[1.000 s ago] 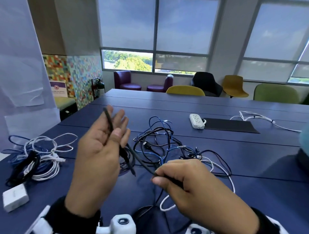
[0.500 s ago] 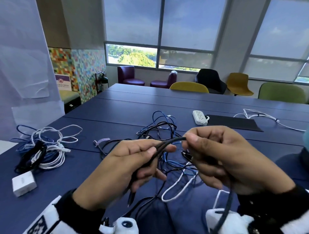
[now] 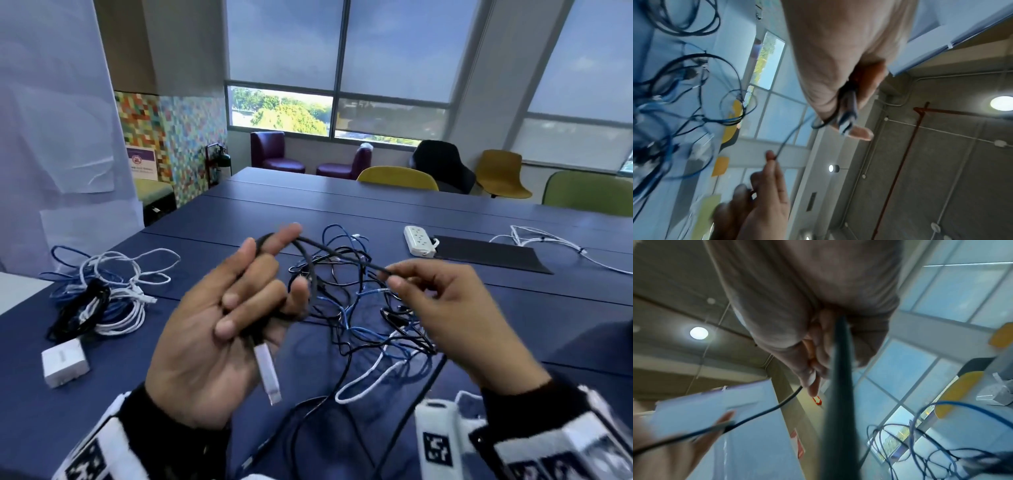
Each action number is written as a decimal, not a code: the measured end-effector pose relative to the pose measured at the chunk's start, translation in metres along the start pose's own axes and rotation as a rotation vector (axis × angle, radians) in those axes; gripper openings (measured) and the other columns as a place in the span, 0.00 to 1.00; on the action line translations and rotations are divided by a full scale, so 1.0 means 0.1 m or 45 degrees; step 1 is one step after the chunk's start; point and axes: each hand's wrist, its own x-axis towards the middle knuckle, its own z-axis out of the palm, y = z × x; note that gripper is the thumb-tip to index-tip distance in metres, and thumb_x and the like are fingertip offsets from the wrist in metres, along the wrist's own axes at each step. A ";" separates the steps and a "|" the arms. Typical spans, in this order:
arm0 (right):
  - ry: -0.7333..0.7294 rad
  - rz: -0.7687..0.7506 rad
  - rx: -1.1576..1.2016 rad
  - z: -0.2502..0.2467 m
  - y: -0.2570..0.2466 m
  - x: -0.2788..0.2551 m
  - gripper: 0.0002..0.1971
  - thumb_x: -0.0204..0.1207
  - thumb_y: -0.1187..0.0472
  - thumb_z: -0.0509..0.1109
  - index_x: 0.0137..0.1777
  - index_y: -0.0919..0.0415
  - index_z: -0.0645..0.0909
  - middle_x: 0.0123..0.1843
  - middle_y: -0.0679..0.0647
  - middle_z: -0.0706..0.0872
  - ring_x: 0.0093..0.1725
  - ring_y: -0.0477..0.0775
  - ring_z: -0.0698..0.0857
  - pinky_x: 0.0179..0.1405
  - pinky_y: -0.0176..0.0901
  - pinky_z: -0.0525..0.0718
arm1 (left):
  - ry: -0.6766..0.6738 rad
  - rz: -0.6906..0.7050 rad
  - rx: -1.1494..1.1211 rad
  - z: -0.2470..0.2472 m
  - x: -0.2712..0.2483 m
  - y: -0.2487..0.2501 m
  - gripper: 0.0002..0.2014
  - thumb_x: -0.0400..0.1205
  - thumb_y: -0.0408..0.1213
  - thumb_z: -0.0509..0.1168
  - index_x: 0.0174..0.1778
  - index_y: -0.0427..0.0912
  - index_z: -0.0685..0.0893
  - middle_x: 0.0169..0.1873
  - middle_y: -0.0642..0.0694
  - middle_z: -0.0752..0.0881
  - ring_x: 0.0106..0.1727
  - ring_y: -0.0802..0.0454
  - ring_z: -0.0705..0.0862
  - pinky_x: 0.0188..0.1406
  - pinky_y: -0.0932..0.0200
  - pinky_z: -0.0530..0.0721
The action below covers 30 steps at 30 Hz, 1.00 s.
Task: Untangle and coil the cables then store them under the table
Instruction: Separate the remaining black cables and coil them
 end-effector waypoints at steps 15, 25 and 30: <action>-0.825 0.175 -0.133 0.03 -0.47 -0.45 0.07 0.80 0.60 0.70 0.42 0.58 0.84 0.20 0.46 0.73 0.19 0.43 0.71 0.21 0.33 0.72 | 0.187 0.226 1.547 -0.23 0.05 -0.29 0.28 0.88 0.33 0.56 0.77 0.66 0.55 0.58 0.58 0.88 0.57 0.57 0.89 0.61 0.64 0.82; -0.710 0.477 0.759 -0.20 -0.58 -0.36 0.08 0.69 0.68 0.74 0.48 0.70 0.86 0.20 0.57 0.69 0.17 0.53 0.76 0.37 0.63 0.88 | -0.121 -0.008 2.159 -0.17 -0.05 -0.22 0.26 0.85 0.54 0.56 0.80 0.52 0.68 0.29 0.51 0.77 0.32 0.61 0.77 0.40 0.61 0.81; -0.473 0.342 0.832 -0.37 -0.62 -0.23 0.17 0.58 0.61 0.73 0.47 0.68 0.90 0.24 0.49 0.57 0.18 0.44 0.56 0.16 0.33 0.59 | -0.049 0.037 1.986 -0.17 -0.06 -0.21 0.17 0.86 0.48 0.59 0.50 0.37 0.84 0.26 0.52 0.75 0.30 0.61 0.71 0.34 0.58 0.80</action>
